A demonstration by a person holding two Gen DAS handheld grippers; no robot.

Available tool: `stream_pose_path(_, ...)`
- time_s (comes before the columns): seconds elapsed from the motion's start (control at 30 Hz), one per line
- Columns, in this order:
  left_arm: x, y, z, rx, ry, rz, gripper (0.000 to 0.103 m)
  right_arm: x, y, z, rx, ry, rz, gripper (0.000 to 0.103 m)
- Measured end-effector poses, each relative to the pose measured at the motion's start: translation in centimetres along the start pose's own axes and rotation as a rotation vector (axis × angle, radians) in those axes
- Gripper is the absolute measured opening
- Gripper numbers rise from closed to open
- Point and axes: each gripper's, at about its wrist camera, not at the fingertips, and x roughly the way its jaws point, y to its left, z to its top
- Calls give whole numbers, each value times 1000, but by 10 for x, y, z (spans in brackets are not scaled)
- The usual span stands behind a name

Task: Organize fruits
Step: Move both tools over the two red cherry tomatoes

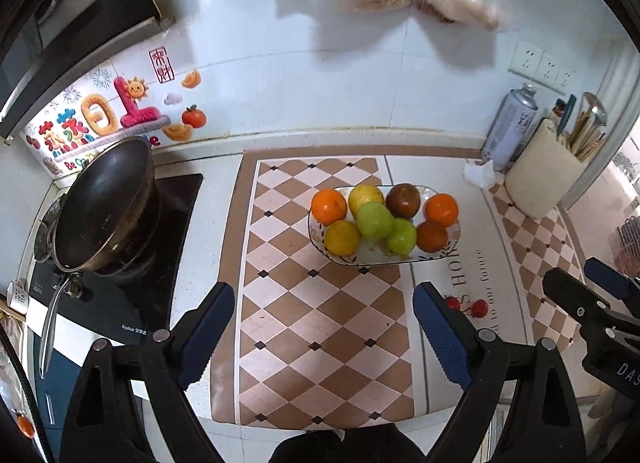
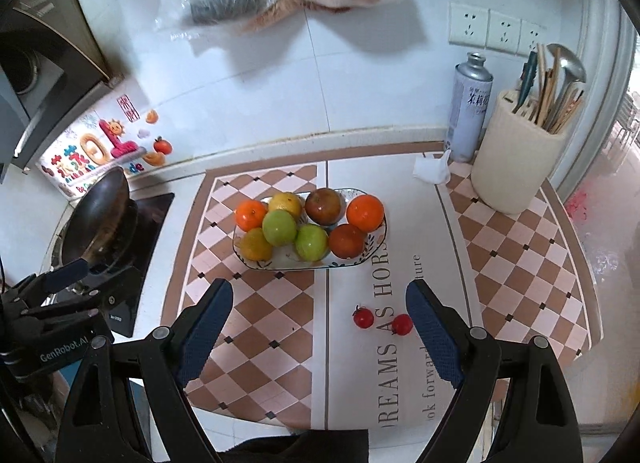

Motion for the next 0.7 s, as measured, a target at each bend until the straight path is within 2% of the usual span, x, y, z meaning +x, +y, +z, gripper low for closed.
stream_pose_path(0.3,-15,-5,-12,-6,-15,-43,91,-25,7,-13,31,-21,29,91)
stream_pose_path(0.4,-10,-10,-11,-4,-13,-33,91,-24,0,-13,51,-35,43,91)
stream_pose_path(0.43,-7,-11,-11,-14,-5,-36,91,-21,-5,-12,62,-31,58,92)
stream_pose_path(0.47,-1,-12,-10,-26,11,-50,92,-17,-10,-11,67,-28,68,98)
stream_pose_path(0.53,12,-17,-7,-38,32,-49,95,-4,-22,-8,63,-16,70,98)
stream_pose_path(0.57,17,-20,-6,-33,29,-32,102,3,-28,-6,59,-8,70,98)
stream_pose_path(0.67,40,-34,-2,-14,40,43,103,38,-50,-3,49,35,63,98)
stream_pose_path(0.7,48,-38,-1,-14,50,54,103,59,-60,-4,48,84,62,98)
